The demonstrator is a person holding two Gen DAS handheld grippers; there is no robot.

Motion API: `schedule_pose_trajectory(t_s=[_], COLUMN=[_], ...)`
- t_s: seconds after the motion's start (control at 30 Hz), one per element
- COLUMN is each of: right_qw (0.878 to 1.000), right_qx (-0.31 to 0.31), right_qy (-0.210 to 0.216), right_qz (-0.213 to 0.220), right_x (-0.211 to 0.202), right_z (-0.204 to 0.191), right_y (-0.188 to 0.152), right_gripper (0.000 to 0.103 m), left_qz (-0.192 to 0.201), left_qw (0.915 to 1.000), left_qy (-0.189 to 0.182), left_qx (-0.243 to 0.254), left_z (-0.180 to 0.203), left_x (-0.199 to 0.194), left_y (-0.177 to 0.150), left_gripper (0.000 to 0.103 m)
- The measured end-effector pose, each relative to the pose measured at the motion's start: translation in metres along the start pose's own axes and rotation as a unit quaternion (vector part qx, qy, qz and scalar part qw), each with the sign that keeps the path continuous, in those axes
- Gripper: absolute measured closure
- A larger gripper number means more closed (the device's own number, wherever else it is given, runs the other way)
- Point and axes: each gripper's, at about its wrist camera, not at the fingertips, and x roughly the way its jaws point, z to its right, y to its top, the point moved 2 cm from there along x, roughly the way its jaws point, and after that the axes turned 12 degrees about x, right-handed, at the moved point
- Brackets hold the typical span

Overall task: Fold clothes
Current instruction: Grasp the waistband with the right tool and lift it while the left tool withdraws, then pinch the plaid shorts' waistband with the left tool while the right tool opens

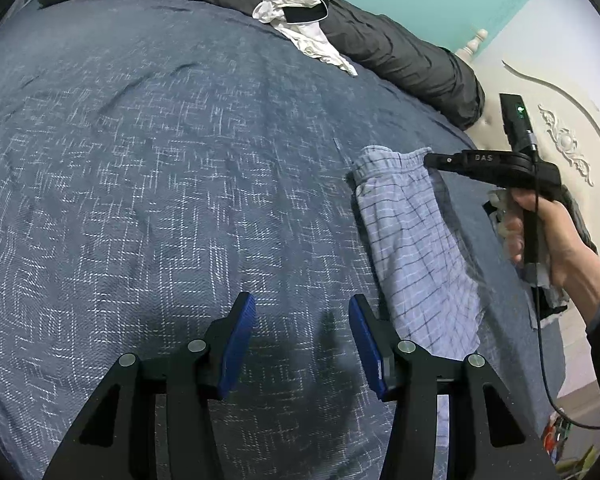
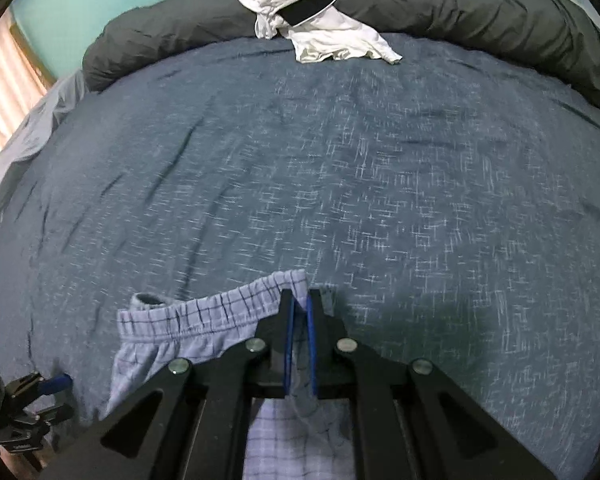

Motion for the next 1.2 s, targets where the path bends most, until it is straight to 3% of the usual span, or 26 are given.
schedule_pose_trajectory(t_s=[0.37,0.5,0.6,0.73,0.83,1.03,1.2], right_qw=[0.999,0.998,0.997,0.992,0.991,0.980,0.976], right_qx=[-0.020,0.001,0.023,0.070,0.085,0.155,0.178], right_qy=[-0.042,-0.052,-0.030,0.007,0.023,0.034,0.033], right_qz=[-0.009,0.033,0.067,0.102,0.104,0.115,0.121], right_x=[0.032,0.014,-0.012,-0.048,-0.064,-0.077,-0.083], right_z=[-0.002,0.001,0.004,0.009,0.010,0.026,0.036], right_y=[-0.005,-0.005,-0.014,-0.042,-0.071,-0.137,-0.167], right_gripper=[0.096,0.086,0.084,0.081,0.074,0.073,0.073], left_qz=[-0.006,-0.007,-0.006,-0.006,-0.009,-0.027,-0.032], left_qw=[1.0000,1.0000,1.0000,0.9999,0.9998,0.9988,0.9990], left_qy=[-0.003,-0.004,-0.006,-0.009,-0.015,-0.030,-0.024], left_qx=[0.005,0.002,0.001,-0.003,-0.011,-0.026,-0.020], left_z=[0.004,0.001,0.002,0.003,0.004,0.013,0.023], left_x=[0.004,0.004,0.003,0.004,0.010,0.037,0.061], left_y=[-0.004,-0.005,-0.004,-0.002,0.006,0.043,0.082], left_gripper=[0.050,0.050,0.050,0.050,0.050,0.050,0.050])
